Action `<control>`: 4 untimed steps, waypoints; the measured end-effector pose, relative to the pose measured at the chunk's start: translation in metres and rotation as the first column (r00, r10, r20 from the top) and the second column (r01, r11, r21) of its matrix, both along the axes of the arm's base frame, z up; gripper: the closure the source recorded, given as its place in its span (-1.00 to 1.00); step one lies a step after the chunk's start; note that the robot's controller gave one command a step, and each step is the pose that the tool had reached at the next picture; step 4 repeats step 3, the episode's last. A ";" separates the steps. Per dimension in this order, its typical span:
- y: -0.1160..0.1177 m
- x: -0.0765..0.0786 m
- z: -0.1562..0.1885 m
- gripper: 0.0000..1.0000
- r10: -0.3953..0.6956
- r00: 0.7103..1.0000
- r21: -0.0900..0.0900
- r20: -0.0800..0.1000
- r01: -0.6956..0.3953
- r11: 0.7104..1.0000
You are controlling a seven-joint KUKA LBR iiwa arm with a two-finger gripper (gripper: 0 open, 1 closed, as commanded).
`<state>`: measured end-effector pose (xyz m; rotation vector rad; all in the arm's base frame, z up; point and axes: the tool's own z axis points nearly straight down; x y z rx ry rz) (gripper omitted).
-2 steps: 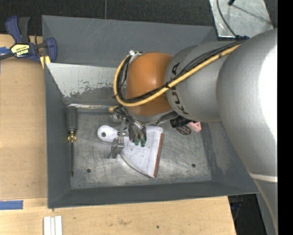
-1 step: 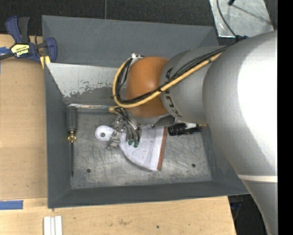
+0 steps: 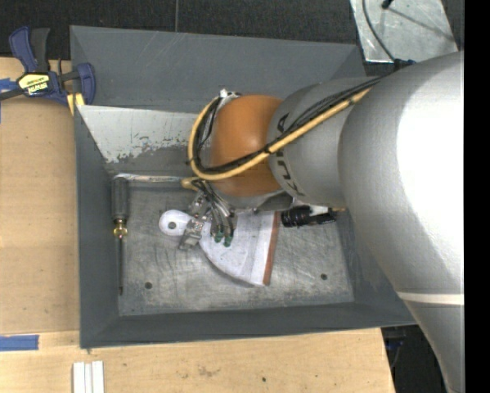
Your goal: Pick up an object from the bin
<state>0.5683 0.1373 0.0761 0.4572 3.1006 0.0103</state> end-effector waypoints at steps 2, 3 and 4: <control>-0.010 -0.001 0.092 1.00 -0.033 0.999 -0.006 -0.011 0.033 0.999; 0.007 -0.004 0.150 1.00 -0.038 0.999 -0.006 -0.009 0.038 0.999; 0.007 -0.004 0.150 1.00 -0.038 0.999 -0.006 -0.009 0.038 0.999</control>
Offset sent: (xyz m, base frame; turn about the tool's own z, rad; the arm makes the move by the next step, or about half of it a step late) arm -0.0047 -0.0157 0.1367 0.0623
